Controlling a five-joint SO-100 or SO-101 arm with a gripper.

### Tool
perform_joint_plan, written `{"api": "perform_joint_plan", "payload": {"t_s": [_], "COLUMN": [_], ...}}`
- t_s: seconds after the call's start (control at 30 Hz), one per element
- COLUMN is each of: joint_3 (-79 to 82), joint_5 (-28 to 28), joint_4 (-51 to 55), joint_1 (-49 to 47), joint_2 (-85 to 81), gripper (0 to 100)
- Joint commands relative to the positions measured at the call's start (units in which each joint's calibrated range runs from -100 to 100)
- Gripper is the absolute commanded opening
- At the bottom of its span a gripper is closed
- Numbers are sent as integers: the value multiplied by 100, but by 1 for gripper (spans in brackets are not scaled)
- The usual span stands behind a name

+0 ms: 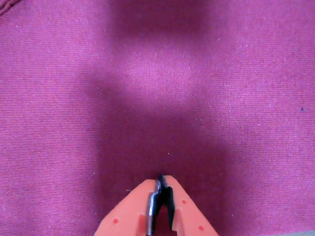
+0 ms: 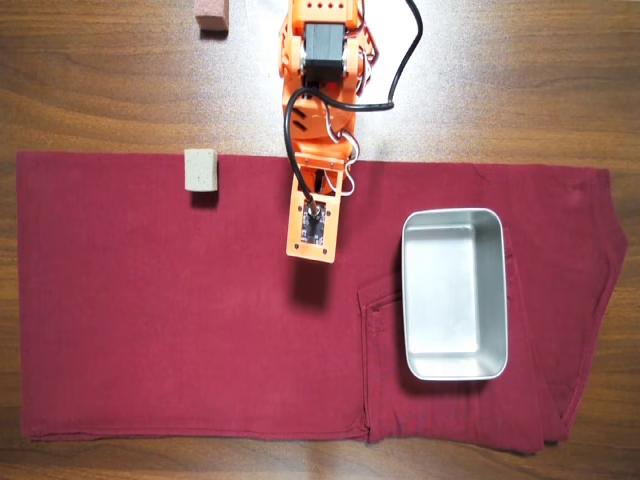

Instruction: Grab the cube

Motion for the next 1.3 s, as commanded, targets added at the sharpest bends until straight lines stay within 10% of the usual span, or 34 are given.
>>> {"api": "perform_joint_plan", "payload": {"t_s": [0.0,0.6,0.73,0.93,1.27], "joint_3": [28,28,-1820,-6454,-7382], "joint_5": [-10,59,444,1021,3048], "joint_4": [103,103,-266,103,103], "joint_1": [-30,-20,517,2206,6342], "joint_2": [38,47,2400,5649,6385], "gripper": [1,0,6,20,23]}}
